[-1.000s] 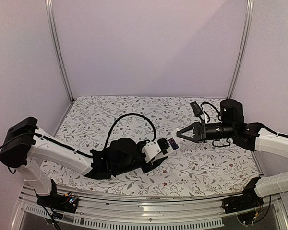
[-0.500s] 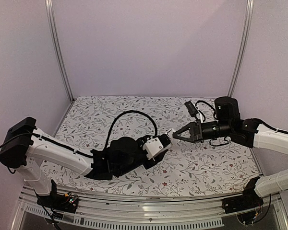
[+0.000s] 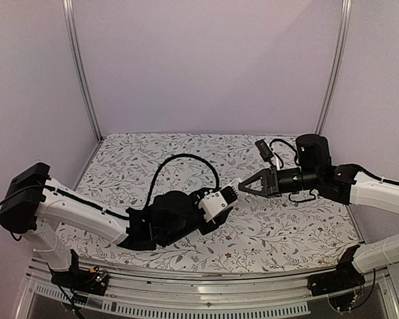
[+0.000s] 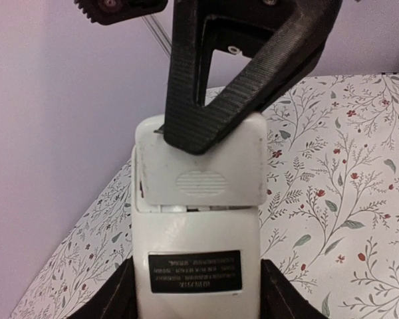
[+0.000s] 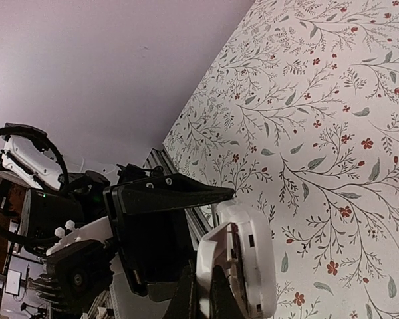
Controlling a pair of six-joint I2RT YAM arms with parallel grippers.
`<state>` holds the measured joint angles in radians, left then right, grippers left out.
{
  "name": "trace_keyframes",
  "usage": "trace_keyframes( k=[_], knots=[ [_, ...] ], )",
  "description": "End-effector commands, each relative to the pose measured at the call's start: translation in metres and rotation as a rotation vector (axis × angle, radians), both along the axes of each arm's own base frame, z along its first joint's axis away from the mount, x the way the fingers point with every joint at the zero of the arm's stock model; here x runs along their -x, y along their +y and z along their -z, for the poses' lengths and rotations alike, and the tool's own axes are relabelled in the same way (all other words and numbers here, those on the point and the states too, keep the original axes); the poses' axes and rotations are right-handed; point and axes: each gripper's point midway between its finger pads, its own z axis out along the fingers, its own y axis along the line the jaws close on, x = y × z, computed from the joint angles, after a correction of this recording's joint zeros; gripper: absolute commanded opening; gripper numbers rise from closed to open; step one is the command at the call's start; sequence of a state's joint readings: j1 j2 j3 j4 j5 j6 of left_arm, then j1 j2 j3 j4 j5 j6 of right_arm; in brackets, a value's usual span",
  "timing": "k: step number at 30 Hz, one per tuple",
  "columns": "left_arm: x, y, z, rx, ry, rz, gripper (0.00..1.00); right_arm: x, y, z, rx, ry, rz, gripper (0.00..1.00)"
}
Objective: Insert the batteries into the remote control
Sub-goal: Load the battery cover onto the remote control without the battery cover.
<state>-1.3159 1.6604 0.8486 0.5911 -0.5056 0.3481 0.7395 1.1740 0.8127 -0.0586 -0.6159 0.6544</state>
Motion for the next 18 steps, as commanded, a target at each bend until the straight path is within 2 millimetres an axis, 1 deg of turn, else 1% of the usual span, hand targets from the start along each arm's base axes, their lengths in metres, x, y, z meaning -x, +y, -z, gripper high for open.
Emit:
trace_keyframes(
  k=[1, 8, 15, 18],
  knots=[
    [0.007, -0.007, -0.018, 0.05, -0.019, 0.016, 0.0, -0.007, 0.005, -0.005, 0.0, -0.043, 0.005, 0.0],
    [0.007, -0.006, -0.019, 0.052, -0.02, 0.012, 0.0, -0.012, 0.006, -0.01, -0.004, -0.08, 0.02, 0.0],
    [0.007, -0.005, -0.025, 0.062, -0.031, 0.006, 0.0, -0.01, 0.002, 0.007, 0.028, -0.048, 0.026, 0.0],
    [0.009, -0.007, -0.027, 0.07, -0.031, 0.02, 0.0, -0.009, 0.0, 0.008, 0.029, -0.059, 0.031, 0.0]
  ],
)
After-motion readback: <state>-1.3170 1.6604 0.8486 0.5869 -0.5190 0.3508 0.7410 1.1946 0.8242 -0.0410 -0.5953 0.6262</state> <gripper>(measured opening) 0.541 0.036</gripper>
